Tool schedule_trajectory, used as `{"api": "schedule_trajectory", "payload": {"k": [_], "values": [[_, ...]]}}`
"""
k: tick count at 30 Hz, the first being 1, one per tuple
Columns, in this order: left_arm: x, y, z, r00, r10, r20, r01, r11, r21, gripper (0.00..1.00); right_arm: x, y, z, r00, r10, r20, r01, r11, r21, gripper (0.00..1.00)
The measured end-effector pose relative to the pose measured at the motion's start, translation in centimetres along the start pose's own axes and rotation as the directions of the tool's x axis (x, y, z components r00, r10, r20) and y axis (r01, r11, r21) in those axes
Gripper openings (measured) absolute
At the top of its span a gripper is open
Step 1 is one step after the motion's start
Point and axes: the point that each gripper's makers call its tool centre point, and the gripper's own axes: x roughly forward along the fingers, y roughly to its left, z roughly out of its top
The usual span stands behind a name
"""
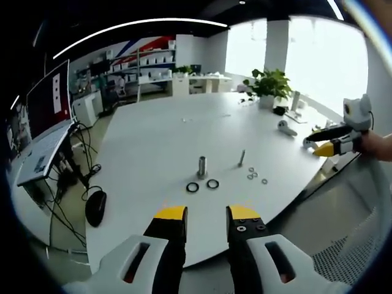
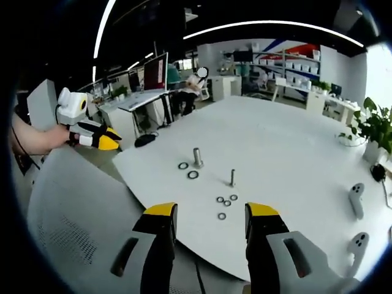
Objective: Place the washer onto the threaded stud by aligning its center hole with the stud, sliding it down to the base, and recovering from edge contact or off-axis alignment until the washer reaches the visible bottom stop.
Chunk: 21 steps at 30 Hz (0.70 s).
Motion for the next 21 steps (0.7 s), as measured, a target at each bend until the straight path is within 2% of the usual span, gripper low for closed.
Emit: {"api": "schedule_trajectory", "payload": {"k": [3,6,21], "values": [[-0.04,0.09,-0.08,1.000,0.005,-0.002,-0.005,1.000,-0.003,0.23,0.01,0.08,0.10,1.000,0.005,0.008,-0.005,1.000,-0.001,0.46],[-0.02,0.20,-0.05,1.000,0.011,0.001,-0.011,1.000,-0.003,0.23,0.16,0.38,-0.23,1.000,0.015,-0.011,-0.015,1.000,-0.012,0.46],[0.10,-0.04,-0.34,1.000,-0.011,-0.010,0.010,1.000,-0.020,0.23,0.09,0.22,-0.32,1.000,0.005,-0.018,-0.005,1.000,-0.010,0.46]]}}
